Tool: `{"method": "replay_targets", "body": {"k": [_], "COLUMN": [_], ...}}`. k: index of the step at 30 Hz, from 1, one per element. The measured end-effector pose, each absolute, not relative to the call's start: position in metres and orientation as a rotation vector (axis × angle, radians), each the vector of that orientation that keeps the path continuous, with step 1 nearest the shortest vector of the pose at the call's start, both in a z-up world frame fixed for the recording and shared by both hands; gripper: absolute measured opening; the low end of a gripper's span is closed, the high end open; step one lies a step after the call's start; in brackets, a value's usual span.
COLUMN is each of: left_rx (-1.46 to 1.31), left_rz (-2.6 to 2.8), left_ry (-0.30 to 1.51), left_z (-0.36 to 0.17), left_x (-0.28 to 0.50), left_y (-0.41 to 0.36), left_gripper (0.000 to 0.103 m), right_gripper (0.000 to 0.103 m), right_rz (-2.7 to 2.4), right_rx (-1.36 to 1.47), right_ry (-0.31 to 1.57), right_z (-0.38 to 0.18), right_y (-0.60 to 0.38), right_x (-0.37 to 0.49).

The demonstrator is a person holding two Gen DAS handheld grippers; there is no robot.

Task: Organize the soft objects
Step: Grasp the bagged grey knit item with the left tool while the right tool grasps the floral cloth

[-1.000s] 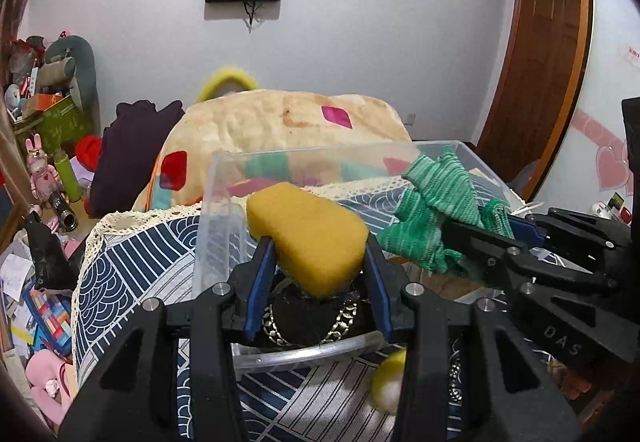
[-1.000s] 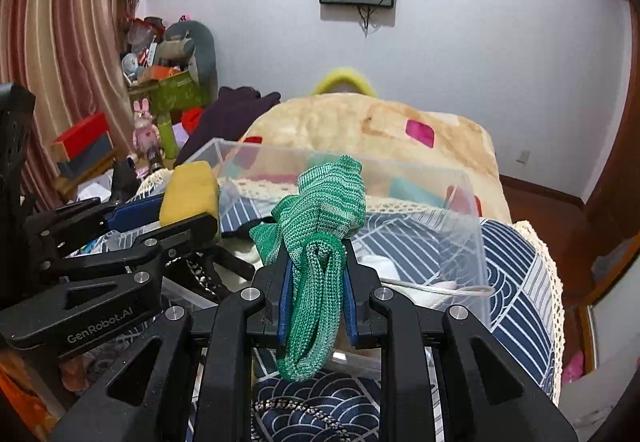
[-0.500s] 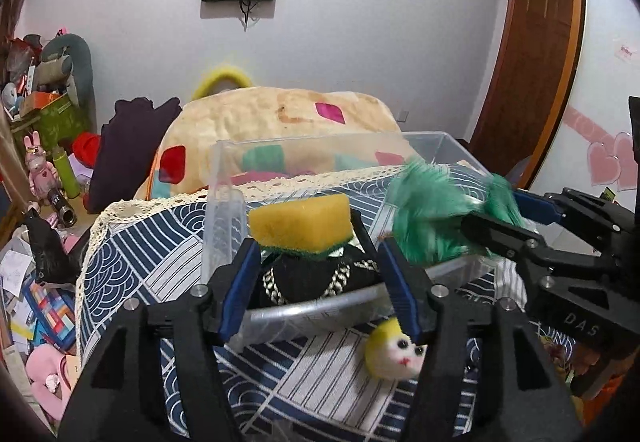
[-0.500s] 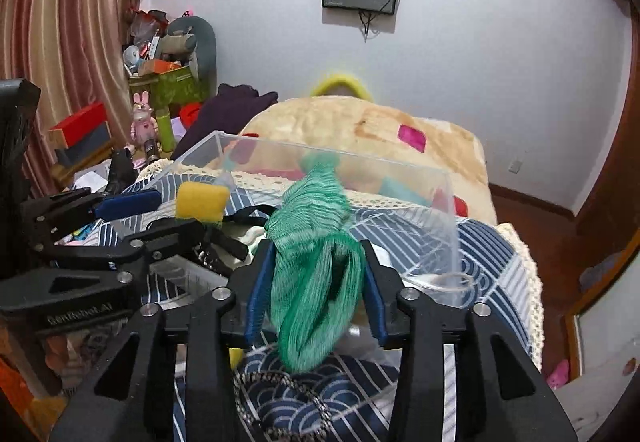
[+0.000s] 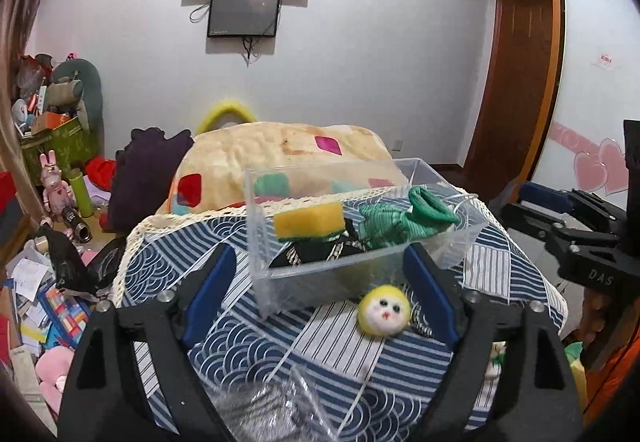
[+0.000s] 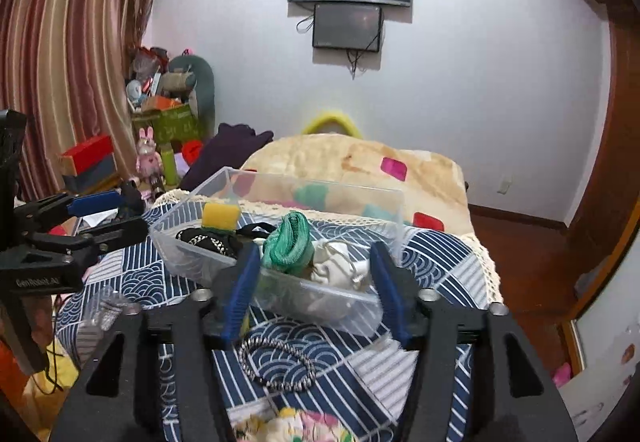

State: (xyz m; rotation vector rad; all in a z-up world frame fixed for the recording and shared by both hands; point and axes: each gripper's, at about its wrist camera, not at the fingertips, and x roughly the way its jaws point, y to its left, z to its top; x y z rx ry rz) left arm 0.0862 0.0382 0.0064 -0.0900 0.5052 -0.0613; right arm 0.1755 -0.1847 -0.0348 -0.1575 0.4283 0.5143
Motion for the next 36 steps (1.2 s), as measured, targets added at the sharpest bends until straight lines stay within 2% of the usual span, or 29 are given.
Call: {"method": "replay_targets", "body": {"k": [4, 6, 8, 10, 13, 22, 28, 30, 32, 34, 36], "left_rx": [-0.070, -0.065, -0.084, -0.111, -0.131, -0.159, -0.167, -0.149, -0.147, -0.156, -0.154], "left_rz": [-0.048, -0.037, -0.025, -0.024, -0.003, 0.059, 0.052, 0.055, 0.055, 0.051, 0.052], "left_ry": [0.526, 0.542, 0.560, 0.592, 0.634, 0.740, 0.755, 0.748, 0.739, 0.730, 0.721], "left_z": [-0.006, -0.017, -0.027, -0.039, -0.057, -0.101, -0.115, -0.116, -0.116, -0.116, -0.115], "left_x": [0.069, 0.062, 0.058, 0.055, 0.051, 0.053, 0.054, 0.052, 0.051, 0.049, 0.047], "left_y": [0.037, 0.037, 0.039, 0.043, 0.048, 0.062, 0.064, 0.060, 0.060, 0.061, 0.061], "left_gripper": [0.090, 0.095, 0.100, 0.100, 0.100, 0.101, 0.101, 0.101, 0.101, 0.096, 0.081], "right_gripper": [0.059, 0.070, 0.074, 0.074, 0.081, 0.081, 0.080, 0.067, 0.061, 0.051, 0.038], "right_rz": [0.500, 0.495, 0.482, 0.477, 0.485, 0.483, 0.487, 0.500, 0.517, 0.530, 0.555], "right_rx": [-0.162, -0.162, -0.159, -0.161, -0.157, -0.168, -0.162, -0.159, -0.155, -0.159, -0.154], "right_ry": [0.426, 0.443, 0.462, 0.483, 0.540, 0.666, 0.682, 0.683, 0.682, 0.676, 0.678], "right_z": [-0.041, -0.049, -0.060, -0.070, -0.089, -0.135, -0.142, -0.142, -0.142, -0.142, -0.141], "right_y": [-0.193, -0.196, -0.199, -0.200, -0.202, -0.201, -0.203, -0.204, -0.203, -0.202, -0.202], "right_x": [0.162, 0.159, 0.155, 0.149, 0.145, 0.141, 0.139, 0.139, 0.137, 0.133, 0.133]}}
